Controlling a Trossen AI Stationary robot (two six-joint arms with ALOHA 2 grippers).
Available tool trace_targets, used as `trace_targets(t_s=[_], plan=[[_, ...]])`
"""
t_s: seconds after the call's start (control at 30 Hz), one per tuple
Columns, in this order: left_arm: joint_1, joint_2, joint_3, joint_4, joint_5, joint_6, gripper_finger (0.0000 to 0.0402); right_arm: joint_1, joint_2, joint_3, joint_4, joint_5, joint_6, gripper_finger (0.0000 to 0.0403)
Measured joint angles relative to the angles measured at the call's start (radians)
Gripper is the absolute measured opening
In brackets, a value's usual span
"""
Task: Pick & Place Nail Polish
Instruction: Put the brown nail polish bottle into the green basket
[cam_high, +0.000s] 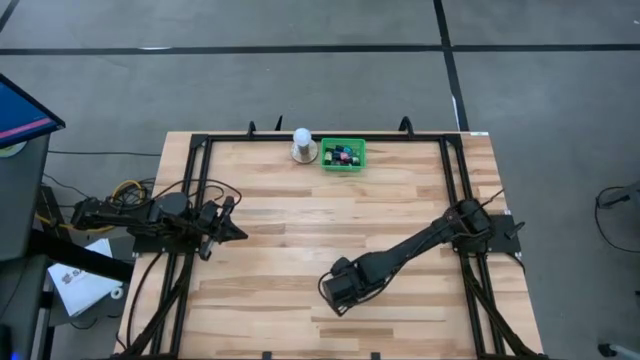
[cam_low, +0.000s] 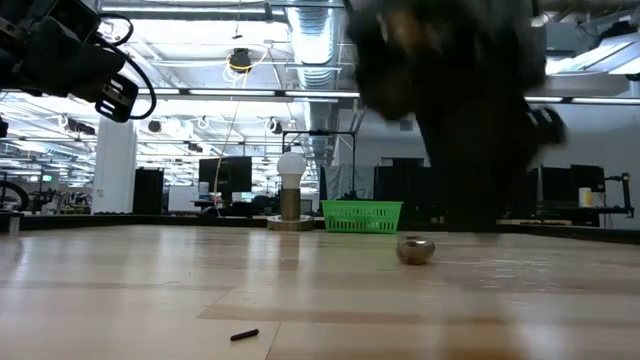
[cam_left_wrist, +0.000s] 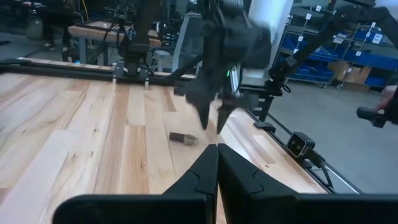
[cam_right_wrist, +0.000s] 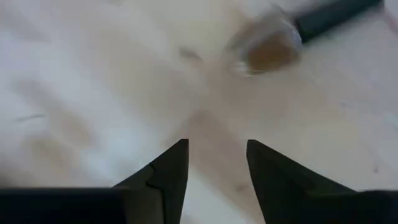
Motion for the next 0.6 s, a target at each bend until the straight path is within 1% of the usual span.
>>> trace_targets(t_s=[0.1,0.2,0.27,0.33,0.37,0.43,0.5,0.6], plan=[[0.0,0.0,0.0,0.001,0.0,0.0,0.0,-0.017,-0.071,0.007,-0.002,0.015,-0.039,0.0148],[0.0,0.0,0.0,0.002,0.0,0.0,0.0,-0.033,-0.084,0.005,-0.009,0.051,-0.036,0.015],[0.0,0.0,0.0,0.003,0.0,-0.001,0.0,-0.045,-0.084,0.004,-0.012,0.05,-0.001,0.0161],[0.0,0.0,0.0,0.004,0.0,-0.001,0.0,-0.056,-0.08,0.006,-0.006,0.041,0.04,0.0184],[0.0,0.0,0.0,0.006,0.0,-0.001,0.0,-0.059,-0.078,0.006,-0.01,0.037,0.029,0.0198],[0.0,0.0,0.0,0.008,0.0,-0.001,0.0,-0.072,-0.078,0.005,-0.006,0.045,-0.044,0.0227],[0.0,0.0,0.0,0.008,0.0,-0.001,0.0,-0.09,-0.079,0.006,-0.011,0.058,-0.118,0.0246],[0.0,0.0,0.0,0.008,0.0,-0.001,0.0,-0.115,-0.094,0.005,-0.008,0.051,-0.331,0.0255]])
